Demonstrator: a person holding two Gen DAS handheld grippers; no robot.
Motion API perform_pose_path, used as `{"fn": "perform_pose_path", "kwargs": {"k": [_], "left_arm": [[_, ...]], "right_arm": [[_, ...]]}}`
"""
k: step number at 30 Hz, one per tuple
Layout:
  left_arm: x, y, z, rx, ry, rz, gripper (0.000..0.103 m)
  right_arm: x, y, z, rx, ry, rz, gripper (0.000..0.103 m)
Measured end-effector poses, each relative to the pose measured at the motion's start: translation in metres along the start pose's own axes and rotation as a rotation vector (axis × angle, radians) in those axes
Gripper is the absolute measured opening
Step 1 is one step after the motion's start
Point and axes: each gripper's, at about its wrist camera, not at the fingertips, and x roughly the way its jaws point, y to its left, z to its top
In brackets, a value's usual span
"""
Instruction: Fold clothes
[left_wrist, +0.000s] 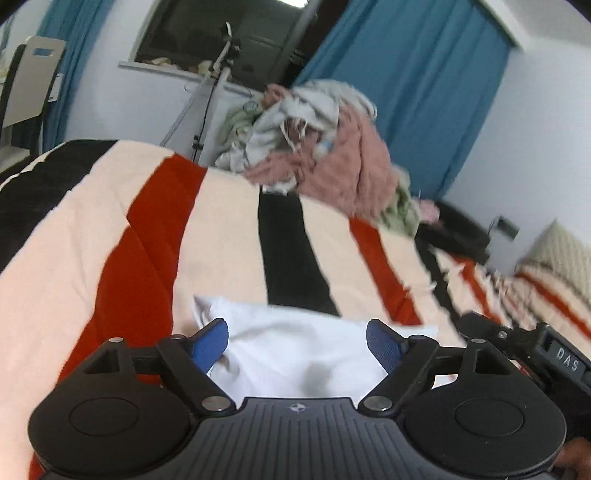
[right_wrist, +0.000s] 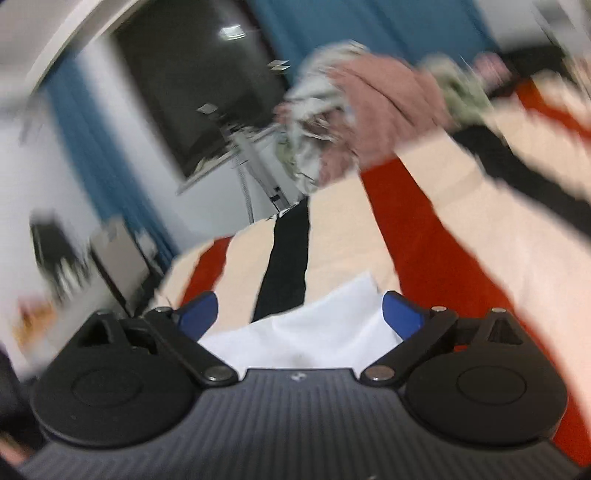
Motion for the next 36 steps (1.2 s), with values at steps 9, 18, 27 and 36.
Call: {"fn": "perform_pose_path", "kwargs": {"k": [9, 18, 27, 36], "left_arm": [[0.027, -0.006, -0.023, 0.125, 0.105, 0.135, 0.084], [-0.017, -0.025, -0.040, 0.155, 0.092, 0.129, 0.083], [-0.057, -0.038, -0.077, 0.110, 0.160, 0.167, 0.086], [-0.099, -0.030, -0.072, -0.064, 0.126, 0.106, 0.086]], "right_arm": [[0.052, 0.011, -0.031, -0.181, 0.247, -0.086, 0.063], [-0.009, 0.031, -0.023, -0.234, 0.189, -0.071, 0.064], [-0.046, 0.018, -0.061, -0.206, 0.259, -0.123, 0.064], [-0.043, 0.016, -0.066, -0.185, 0.262, -0.131, 0.065]]}}
